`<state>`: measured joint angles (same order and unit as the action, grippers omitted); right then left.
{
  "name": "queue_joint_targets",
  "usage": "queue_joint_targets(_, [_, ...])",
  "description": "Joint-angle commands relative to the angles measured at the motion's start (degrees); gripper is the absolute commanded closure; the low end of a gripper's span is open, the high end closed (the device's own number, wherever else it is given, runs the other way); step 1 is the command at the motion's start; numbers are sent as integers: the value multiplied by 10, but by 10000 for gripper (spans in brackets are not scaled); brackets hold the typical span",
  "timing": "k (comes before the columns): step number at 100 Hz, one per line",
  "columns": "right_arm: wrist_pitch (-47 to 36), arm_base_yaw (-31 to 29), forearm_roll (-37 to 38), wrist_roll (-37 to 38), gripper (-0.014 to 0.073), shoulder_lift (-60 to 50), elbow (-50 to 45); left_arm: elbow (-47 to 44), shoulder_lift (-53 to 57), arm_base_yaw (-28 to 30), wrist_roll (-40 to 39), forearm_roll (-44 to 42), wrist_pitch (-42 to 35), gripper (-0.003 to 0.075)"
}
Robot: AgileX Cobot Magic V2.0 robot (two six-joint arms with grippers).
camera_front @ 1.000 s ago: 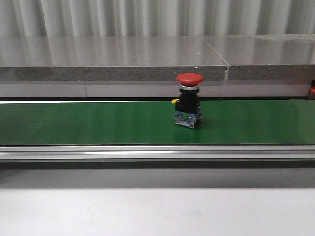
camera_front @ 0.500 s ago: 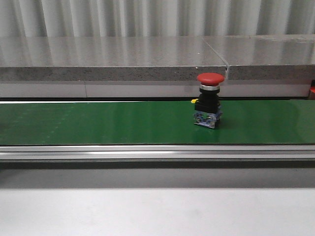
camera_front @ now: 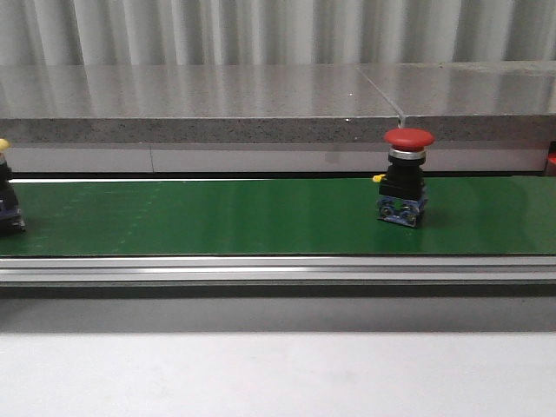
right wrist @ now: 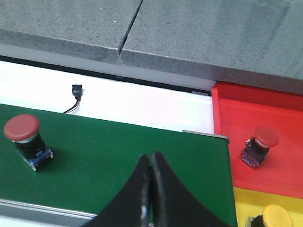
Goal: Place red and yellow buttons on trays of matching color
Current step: 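Grasp the red button at the belt's end with the right gripper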
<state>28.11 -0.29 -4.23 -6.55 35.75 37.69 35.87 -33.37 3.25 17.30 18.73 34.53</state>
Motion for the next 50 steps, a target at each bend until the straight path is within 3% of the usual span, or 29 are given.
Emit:
queue_joint_targets(1, [-46,1,-2,-4,662,-2,15,-9,30,-4,1,17,-41,566])
queue_joint_targets(14, [-46,1,-2,-4,662,-2,15,-31,59,-4,1,24,-41,740])
queue_joint_targets(50, [-59,1,-2,-4,662,-2,15,-42,65,-4,1,24,-26,740])
